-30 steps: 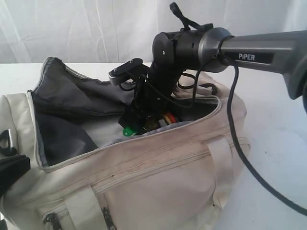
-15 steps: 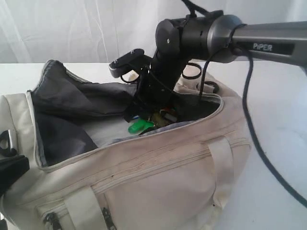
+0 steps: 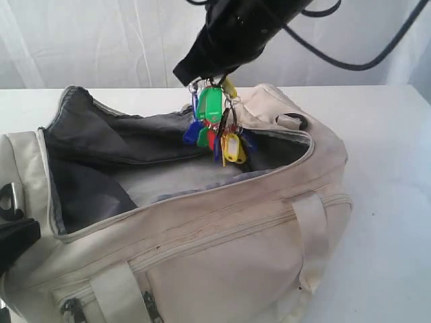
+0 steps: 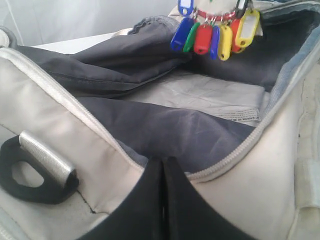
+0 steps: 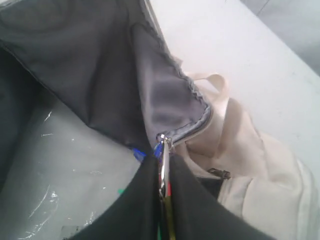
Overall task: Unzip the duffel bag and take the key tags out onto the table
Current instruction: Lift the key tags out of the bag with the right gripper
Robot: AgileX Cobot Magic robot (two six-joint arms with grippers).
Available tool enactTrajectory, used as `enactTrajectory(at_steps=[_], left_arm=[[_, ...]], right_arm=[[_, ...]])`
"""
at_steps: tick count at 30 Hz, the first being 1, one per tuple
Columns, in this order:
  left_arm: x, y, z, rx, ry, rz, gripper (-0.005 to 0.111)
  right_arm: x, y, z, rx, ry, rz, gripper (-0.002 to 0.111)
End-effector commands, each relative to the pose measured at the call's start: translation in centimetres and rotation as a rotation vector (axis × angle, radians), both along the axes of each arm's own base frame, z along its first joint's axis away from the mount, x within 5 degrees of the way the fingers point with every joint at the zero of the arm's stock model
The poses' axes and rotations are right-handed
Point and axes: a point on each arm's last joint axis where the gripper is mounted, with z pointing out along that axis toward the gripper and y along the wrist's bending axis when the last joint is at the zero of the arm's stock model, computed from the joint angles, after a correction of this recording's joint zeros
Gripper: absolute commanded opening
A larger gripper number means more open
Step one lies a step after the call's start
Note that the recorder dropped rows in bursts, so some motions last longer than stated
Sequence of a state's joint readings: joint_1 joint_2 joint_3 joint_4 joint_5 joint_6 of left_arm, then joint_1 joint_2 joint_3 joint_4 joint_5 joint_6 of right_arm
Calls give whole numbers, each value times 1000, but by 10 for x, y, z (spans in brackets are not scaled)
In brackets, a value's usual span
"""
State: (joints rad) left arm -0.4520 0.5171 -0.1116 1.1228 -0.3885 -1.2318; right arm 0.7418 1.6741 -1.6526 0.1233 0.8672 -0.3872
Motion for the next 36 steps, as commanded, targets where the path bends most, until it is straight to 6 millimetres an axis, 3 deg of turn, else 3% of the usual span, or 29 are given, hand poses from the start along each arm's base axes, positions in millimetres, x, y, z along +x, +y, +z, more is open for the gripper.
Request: enactTrajectory(at_steps=[1,13,17,22,29,36], left_arm=[[1,2,-3,27,5,15,0],[-2,-3,0,-5,-16,-39,0],[-6,-9,5,-44,-53,-122,0],[-11,-15,10,-89,-91,-204,0],[-15,-18,14,-129,-114,-255,0],[-15,-18,15,-131,-117,-258,0]], right_arm=[[-13,-21,30,-16,-102,-4,0],[-52,-96,93,-142,-323,-227,0],[-66,-120,102,-203,-317,-327,0],[-74,-133,107,-220,-308,-376,0],[-68,-139,96,-290,-316,-457,0],[-53,-152,44,-418,-179,-529,0]])
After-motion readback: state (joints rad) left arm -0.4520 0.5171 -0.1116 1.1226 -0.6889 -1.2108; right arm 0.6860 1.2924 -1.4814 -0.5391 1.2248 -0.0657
